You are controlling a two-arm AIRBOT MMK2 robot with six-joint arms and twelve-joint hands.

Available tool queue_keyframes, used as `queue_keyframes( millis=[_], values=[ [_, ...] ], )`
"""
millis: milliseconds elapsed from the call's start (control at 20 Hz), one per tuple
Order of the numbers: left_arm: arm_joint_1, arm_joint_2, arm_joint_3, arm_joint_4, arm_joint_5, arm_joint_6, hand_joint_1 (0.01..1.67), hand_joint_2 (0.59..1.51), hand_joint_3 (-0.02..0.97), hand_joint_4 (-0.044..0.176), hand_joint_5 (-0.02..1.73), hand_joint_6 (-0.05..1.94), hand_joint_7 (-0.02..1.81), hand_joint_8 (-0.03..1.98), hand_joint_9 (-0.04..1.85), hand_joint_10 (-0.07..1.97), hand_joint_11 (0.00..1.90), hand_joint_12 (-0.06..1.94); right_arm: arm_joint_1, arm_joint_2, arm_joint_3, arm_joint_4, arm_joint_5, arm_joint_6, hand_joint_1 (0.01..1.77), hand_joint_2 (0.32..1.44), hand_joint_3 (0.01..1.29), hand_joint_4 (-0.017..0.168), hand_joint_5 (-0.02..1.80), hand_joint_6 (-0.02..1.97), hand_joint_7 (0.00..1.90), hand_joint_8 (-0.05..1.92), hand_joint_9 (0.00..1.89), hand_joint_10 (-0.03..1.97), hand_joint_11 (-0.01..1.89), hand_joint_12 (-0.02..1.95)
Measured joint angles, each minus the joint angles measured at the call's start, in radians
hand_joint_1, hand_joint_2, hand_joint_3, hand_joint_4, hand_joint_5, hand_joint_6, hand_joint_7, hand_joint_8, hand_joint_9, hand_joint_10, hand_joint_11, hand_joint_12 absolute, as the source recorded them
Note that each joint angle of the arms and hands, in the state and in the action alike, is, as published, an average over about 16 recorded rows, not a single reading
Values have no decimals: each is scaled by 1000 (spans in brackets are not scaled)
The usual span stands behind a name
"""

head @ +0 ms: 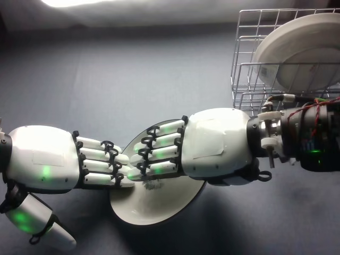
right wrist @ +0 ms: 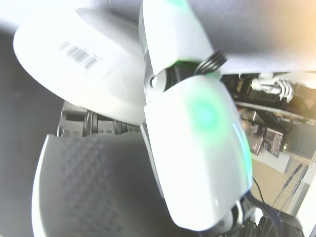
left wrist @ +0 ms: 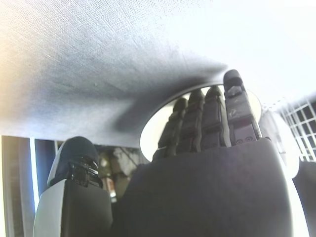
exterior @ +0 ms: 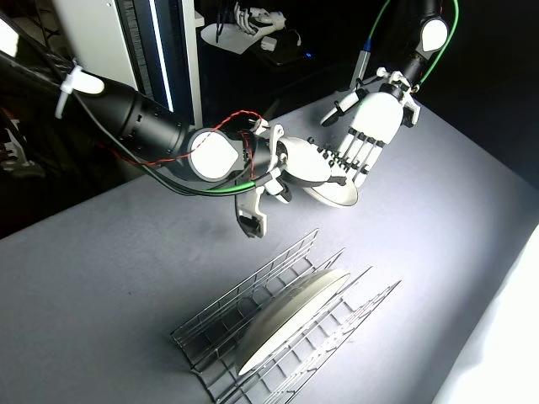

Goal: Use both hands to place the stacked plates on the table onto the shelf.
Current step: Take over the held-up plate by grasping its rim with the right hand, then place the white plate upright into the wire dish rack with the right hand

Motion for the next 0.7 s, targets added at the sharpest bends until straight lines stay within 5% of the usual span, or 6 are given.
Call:
queue_keyframes(
  millis=[350,700],
  values=[
    [-1,-1,1,1,0,0,15,1132,15,-12,-14,-41,-10,-17,-26,-46,27,26,2,-31,15,10,-7,-2,1522,1079,27,3,181,48,205,20,202,145,68,1115],
    [-12,0,-1,8,-1,-2,15,1133,15,-12,-13,-41,-9,-16,-26,-46,26,23,5,-31,15,19,17,-6,1507,1021,19,-1,516,252,568,227,541,537,431,1365]
  ],
)
